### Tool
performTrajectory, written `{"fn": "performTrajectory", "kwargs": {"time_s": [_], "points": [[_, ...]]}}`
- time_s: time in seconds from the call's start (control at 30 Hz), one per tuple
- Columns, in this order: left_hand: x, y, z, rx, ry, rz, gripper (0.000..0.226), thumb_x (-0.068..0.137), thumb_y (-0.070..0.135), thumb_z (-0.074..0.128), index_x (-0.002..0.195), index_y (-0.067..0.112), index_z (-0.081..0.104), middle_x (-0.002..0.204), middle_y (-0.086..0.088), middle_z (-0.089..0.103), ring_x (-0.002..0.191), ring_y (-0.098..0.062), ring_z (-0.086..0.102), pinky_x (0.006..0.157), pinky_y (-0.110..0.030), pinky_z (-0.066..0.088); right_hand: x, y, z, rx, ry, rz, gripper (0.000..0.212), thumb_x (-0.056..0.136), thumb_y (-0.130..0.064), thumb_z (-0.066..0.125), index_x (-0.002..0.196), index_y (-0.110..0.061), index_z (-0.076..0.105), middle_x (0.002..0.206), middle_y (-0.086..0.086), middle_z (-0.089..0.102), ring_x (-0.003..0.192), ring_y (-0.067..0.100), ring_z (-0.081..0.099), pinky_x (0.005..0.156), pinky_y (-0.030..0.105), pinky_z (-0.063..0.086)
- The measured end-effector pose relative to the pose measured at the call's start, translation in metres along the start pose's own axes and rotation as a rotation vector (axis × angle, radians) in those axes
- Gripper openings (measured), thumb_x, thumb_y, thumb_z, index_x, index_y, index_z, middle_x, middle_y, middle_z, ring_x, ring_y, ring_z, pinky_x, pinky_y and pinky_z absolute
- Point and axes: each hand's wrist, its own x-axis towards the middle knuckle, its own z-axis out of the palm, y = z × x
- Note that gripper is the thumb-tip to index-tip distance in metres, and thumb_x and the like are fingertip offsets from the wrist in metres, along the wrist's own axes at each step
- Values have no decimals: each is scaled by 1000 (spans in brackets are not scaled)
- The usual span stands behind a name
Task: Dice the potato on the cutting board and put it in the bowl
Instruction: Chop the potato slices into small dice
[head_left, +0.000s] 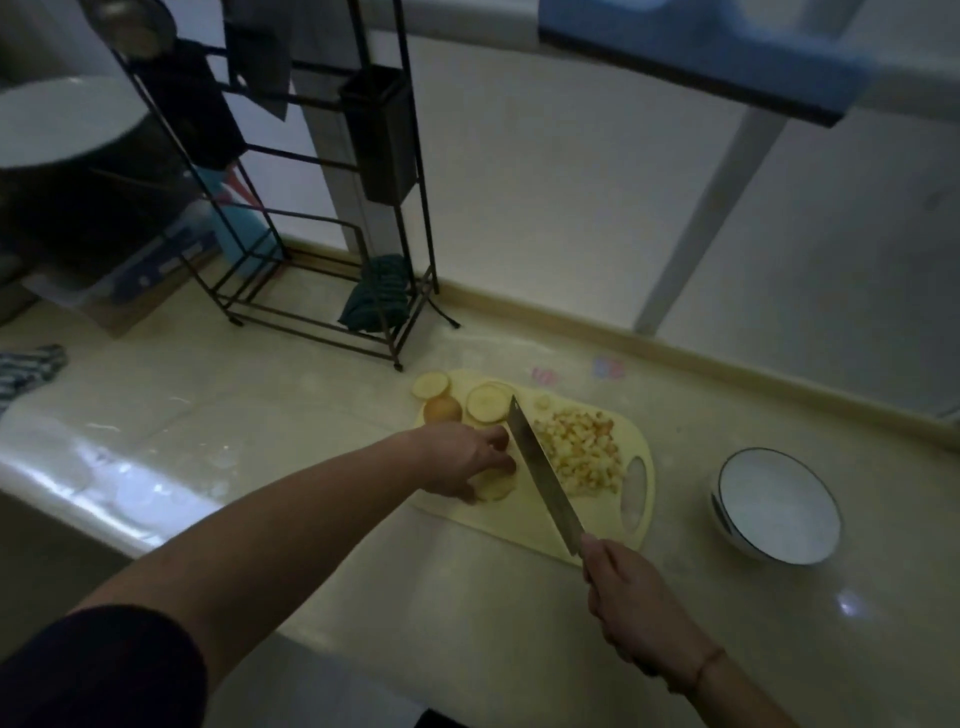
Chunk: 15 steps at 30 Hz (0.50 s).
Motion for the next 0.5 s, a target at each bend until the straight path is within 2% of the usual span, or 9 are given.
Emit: {"fn": "performTrajectory", "kwargs": {"time_s": [0.17, 0.37, 0.5], "points": [[-1, 3, 1, -142, 26, -44, 71, 90, 28, 71, 152, 21, 37, 145, -6, 35, 106, -28, 60, 88, -36, 47, 5, 2, 7, 62, 12, 53, 43, 97, -53, 39, 77, -15, 45, 55, -2, 43, 36, 11, 34, 38, 20, 28], [6, 8, -4, -22, 18, -125, 86, 84, 40, 77, 154, 30, 29, 147, -5, 36, 111, -29, 59, 85, -39, 51, 10, 0, 1, 7, -14, 28, 43, 97, -53, 38, 78, -15, 46, 56, -2, 43, 36, 11, 34, 39, 20, 29], [7, 11, 0, -93, 3, -139, 88, 84, 33, 78, 155, 28, 26, 141, -6, 40, 113, -30, 58, 88, -42, 51, 11, -1, -3, 3, -41, 41, 44, 97, -55, 36, 79, -16, 45, 60, 0, 42, 35, 10, 33, 39, 20, 27]]}}
